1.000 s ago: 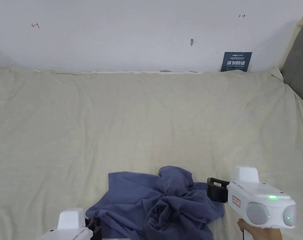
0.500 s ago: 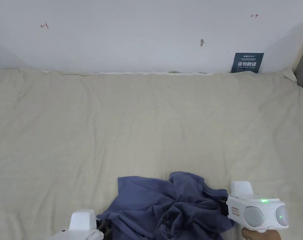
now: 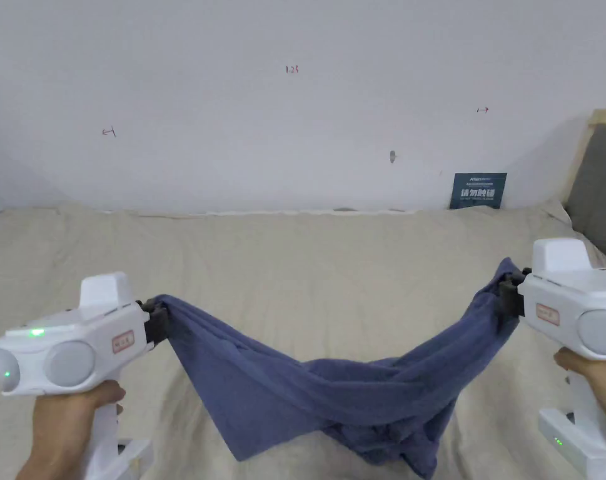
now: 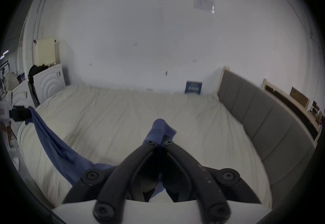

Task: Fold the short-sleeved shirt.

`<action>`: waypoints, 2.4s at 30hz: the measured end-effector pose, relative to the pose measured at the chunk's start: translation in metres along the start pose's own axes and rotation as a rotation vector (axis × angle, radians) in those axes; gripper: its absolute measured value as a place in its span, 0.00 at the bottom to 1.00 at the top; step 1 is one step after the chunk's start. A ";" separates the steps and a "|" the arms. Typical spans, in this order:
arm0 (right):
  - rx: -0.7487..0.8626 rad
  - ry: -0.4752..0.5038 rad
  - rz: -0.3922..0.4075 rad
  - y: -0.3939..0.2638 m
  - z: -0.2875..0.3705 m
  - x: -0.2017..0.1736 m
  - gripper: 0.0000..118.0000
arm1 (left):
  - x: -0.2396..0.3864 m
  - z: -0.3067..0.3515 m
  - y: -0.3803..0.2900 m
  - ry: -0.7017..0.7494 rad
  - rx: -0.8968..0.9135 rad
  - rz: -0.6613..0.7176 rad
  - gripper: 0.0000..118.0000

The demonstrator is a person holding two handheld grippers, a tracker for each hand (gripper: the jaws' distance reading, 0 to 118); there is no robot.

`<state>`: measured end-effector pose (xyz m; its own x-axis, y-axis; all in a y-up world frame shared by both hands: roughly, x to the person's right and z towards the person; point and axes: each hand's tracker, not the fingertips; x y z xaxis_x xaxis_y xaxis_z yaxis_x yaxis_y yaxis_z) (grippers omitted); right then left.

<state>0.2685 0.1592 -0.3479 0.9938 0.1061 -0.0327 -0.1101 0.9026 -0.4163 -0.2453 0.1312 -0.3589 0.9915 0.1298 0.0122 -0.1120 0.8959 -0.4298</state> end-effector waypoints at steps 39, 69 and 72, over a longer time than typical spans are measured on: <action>-0.287 -0.045 -0.144 -0.160 -0.092 -0.014 0.04 | -0.057 -0.098 -0.120 0.270 -0.314 -0.096 0.06; -0.352 -0.069 -0.164 -0.263 0.077 -0.036 0.90 | -0.074 0.077 -0.226 0.213 -0.408 0.085 0.94; -0.176 -0.071 -0.138 -0.214 0.095 -0.043 0.90 | -0.049 0.092 -0.184 0.155 -0.221 0.057 0.94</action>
<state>0.2477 0.0005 -0.1711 0.9951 0.0209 0.0969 0.0376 0.8245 -0.5646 -0.2799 -0.0011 -0.1968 0.9843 0.0955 -0.1488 -0.1675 0.7726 -0.6124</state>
